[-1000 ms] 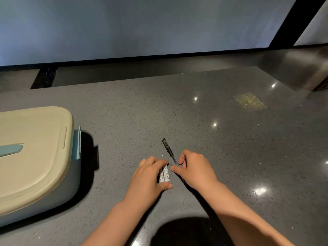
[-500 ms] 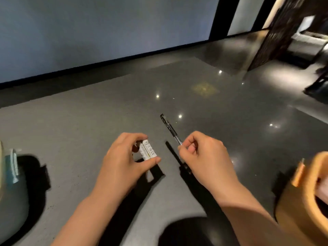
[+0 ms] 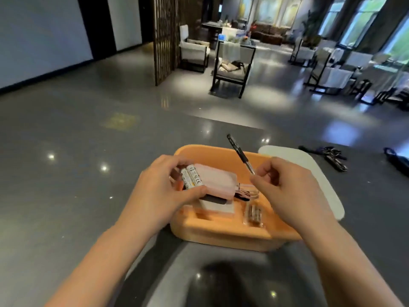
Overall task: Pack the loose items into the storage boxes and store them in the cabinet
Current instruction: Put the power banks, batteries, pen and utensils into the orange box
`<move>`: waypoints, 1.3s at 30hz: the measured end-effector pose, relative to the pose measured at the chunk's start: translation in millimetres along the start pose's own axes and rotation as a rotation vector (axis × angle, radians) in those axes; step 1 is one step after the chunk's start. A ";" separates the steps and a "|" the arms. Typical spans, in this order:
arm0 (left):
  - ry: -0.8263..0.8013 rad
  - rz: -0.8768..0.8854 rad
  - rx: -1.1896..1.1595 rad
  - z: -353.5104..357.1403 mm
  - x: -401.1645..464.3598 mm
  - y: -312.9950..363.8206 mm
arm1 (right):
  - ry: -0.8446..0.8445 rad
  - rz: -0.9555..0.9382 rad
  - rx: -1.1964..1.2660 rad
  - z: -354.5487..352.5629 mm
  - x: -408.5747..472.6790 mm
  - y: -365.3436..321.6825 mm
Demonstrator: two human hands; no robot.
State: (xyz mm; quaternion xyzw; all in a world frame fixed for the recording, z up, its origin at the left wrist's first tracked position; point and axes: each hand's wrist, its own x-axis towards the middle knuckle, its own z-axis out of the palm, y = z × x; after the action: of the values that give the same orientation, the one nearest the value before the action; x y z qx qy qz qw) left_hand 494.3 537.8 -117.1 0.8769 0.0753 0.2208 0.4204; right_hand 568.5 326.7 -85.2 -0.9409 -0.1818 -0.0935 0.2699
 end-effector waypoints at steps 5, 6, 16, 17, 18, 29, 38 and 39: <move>-0.457 -0.009 0.229 56.7 27.9 5.7 | -0.144 0.101 -0.040 -3.9 -4.7 47.5; -0.536 -0.023 0.302 63.4 31.7 4.8 | -0.184 0.105 -0.047 -4.9 -4.1 52.3; -0.946 -0.066 0.605 90.4 45.7 -15.3 | -0.704 0.137 -0.229 16.2 17.8 68.2; -0.954 -0.070 0.595 91.2 46.1 -16.2 | -0.714 0.147 -0.246 21.6 18.9 67.6; -0.957 -0.077 0.582 91.9 46.9 -17.0 | -0.719 0.157 -0.262 26.4 19.7 67.5; -0.515 0.089 0.142 86.1 45.5 24.8 | -0.221 0.218 0.006 -11.5 -21.4 78.1; -0.602 0.319 -0.040 175.0 27.9 131.1 | -0.036 0.495 -0.103 -81.8 -88.2 159.9; -0.610 0.329 -0.051 189.8 24.4 142.3 | -0.039 0.515 -0.109 -88.9 -92.7 173.0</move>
State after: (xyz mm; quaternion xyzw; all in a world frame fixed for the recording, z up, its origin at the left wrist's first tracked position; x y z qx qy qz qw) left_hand 593.9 321.6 -103.8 0.8921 -0.2016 0.0152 0.4042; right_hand 544.5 115.1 -118.2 -0.9710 0.0637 -0.0134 0.2302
